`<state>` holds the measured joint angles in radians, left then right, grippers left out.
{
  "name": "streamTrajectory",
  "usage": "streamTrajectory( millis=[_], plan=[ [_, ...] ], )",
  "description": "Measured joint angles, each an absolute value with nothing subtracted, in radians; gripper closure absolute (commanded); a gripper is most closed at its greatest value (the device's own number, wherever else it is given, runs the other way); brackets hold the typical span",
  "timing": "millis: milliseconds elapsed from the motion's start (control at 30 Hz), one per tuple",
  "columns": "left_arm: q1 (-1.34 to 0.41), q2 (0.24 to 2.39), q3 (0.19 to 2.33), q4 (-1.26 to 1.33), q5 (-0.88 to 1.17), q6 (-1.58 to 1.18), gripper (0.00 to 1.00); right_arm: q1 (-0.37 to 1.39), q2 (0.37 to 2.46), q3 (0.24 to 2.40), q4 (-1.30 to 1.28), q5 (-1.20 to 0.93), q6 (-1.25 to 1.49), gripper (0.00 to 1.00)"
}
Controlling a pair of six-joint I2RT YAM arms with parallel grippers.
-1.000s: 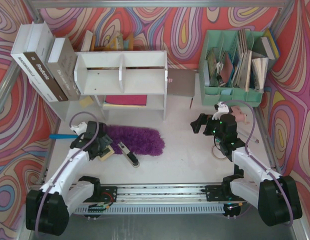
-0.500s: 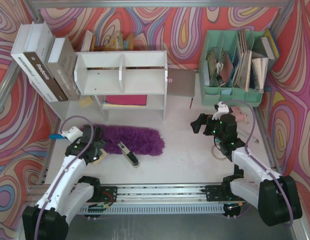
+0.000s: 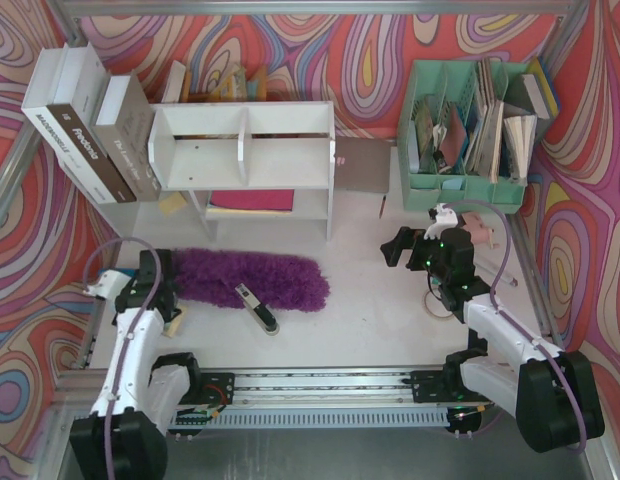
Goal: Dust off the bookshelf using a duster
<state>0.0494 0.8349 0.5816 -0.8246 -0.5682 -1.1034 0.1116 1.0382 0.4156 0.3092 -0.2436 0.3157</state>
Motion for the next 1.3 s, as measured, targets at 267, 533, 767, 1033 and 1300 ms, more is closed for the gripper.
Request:
streamTrajectory(
  millis=[267, 533, 767, 1033, 1300],
  plan=[
    [0.312, 0.859, 0.579, -0.780, -0.484, -1.077, 0.42, 0.111, 1.038, 0.416, 0.309, -0.255, 0.316, 0.01],
    [0.490, 0.952, 0.548, -0.662, -0.350, -1.064, 0.45, 0.111, 1.038, 0.416, 0.310, -0.264, 0.320, 0.01],
    [0.601, 1.064, 0.508, -0.558, -0.245, -1.061, 0.42, 0.111, 1.037, 0.416, 0.310, -0.267, 0.323, 0.01],
    [0.689, 1.128, 0.524, -0.484, -0.175, -1.046, 0.32, 0.112, 1.037, 0.416, 0.313, -0.271, 0.323, 0.01],
    [0.722, 1.152, 0.532, -0.441, -0.126, -1.039, 0.15, 0.112, 1.037, 0.416, 0.316, -0.272, 0.323, 0.01]
  ],
)
